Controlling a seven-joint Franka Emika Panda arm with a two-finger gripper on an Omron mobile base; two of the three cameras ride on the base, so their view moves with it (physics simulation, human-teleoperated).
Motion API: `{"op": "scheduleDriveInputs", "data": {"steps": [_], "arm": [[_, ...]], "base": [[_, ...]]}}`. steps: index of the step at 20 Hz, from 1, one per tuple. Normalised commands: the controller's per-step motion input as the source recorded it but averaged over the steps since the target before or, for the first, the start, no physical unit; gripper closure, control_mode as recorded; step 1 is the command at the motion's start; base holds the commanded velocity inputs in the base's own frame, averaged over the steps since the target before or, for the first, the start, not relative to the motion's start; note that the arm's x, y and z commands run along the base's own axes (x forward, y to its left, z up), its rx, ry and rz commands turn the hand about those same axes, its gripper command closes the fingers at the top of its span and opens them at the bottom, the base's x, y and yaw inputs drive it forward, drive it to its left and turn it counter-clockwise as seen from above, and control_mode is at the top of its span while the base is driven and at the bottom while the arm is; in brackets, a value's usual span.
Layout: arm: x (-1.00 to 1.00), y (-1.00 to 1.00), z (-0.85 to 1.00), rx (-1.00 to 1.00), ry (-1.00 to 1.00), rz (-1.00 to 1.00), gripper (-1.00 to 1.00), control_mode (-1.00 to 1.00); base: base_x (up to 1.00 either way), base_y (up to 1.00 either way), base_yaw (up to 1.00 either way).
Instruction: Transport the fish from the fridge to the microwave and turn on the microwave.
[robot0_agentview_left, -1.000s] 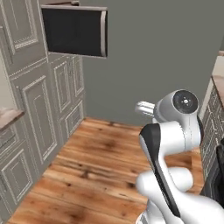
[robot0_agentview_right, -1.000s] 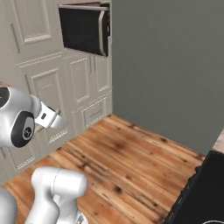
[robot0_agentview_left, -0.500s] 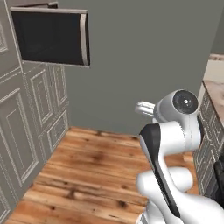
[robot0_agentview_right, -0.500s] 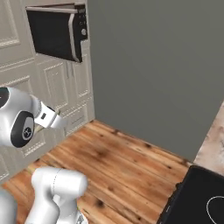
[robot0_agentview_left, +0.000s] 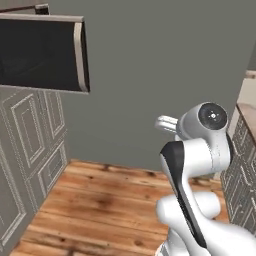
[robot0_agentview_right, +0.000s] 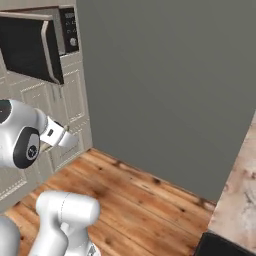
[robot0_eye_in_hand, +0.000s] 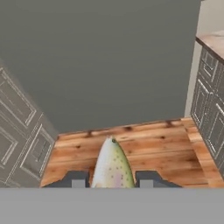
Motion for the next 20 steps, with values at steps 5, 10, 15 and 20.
{"op": "scheduleDriveInputs", "data": {"steps": [5,10,15,20], "arm": [[0.00,0.00,0.00,0.00,0.00,0.00,1.00,1.00],[0.00,0.00,0.00,0.00,0.00,0.00,1.00,1.00],[0.00,0.00,0.00,0.00,0.00,0.00,1.00,1.00],[0.00,0.00,0.00,0.00,0.00,0.00,1.00,1.00]], "base": [[0.93,0.00,-0.03],[0.91,0.00,-0.01],[0.89,0.00,0.03],[0.87,0.00,0.20]]}}
